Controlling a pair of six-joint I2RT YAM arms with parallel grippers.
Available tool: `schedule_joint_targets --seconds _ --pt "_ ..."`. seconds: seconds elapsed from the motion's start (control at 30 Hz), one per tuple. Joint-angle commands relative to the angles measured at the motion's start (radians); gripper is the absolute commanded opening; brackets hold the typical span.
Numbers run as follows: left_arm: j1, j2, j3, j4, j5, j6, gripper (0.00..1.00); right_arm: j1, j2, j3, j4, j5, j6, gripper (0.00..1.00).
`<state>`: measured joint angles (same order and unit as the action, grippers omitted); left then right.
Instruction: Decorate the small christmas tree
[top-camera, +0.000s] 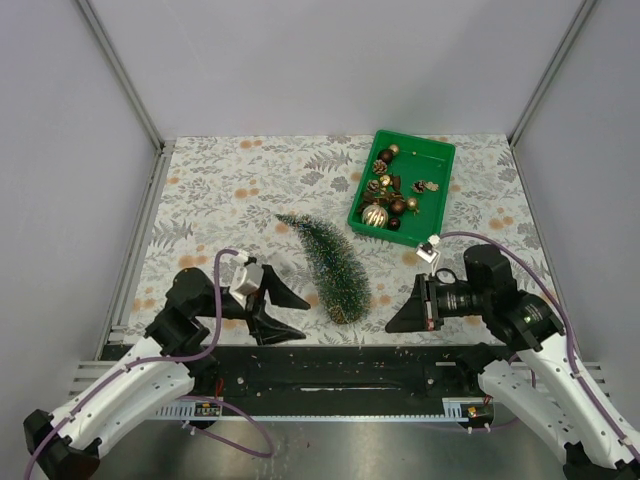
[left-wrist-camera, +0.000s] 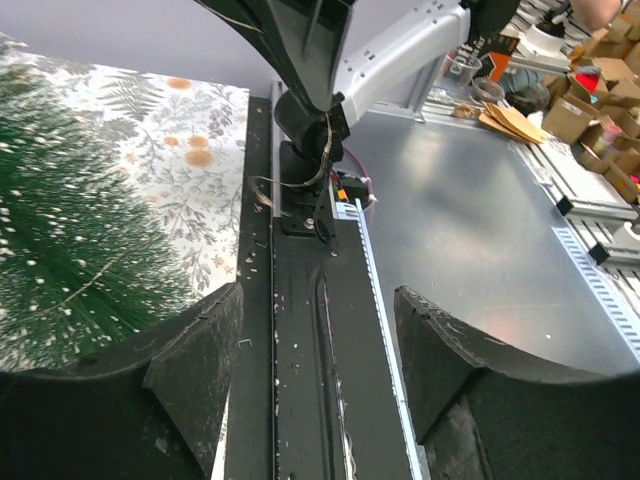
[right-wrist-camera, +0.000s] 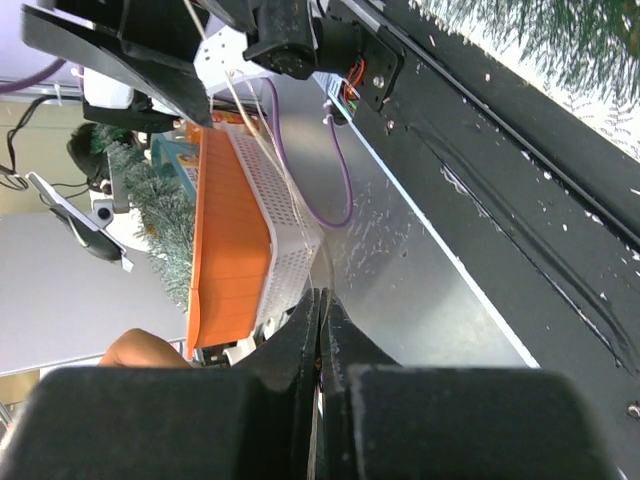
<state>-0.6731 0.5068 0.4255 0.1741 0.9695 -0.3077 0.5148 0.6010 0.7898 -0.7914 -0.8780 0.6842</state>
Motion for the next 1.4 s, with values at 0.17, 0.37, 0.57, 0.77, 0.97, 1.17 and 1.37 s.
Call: schedule_joint_targets --seconds 0.17,0.37,0.57,0.77,0.97,1.17,1.37 --pt "-0.126 0.125 0.041 0.044 -0.035 0.137 0.62 0.021 -0.02 -0.053 0.247 -0.036 0.098 0.0" --pt "-0.193 0.258 0.133 0.093 -0.173 0.076 0.59 0.033 -0.04 -0.09 0.31 -0.029 0.127 0.0" --pt "-0.213 0.346 0.214 0.099 -0.273 0.004 0.59 0.037 -0.055 -0.09 0.327 -0.027 0.123 0.0" --pt "-0.24 0.375 0.233 0.103 -0.272 -0.028 0.59 0.037 -0.07 -0.093 0.342 -0.013 0.123 0.0" --pt "-0.261 0.391 0.249 0.122 -0.239 -0.033 0.51 0.036 -0.081 -0.113 0.373 0.0 0.136 0.0" --pt "-0.273 0.384 0.256 0.128 -0.216 -0.027 0.5 0.037 -0.084 -0.138 0.418 0.01 0.159 0.0" --pt "-0.275 0.389 0.256 0.137 -0.248 -0.022 0.32 0.04 -0.087 -0.155 0.445 0.02 0.176 0.0"
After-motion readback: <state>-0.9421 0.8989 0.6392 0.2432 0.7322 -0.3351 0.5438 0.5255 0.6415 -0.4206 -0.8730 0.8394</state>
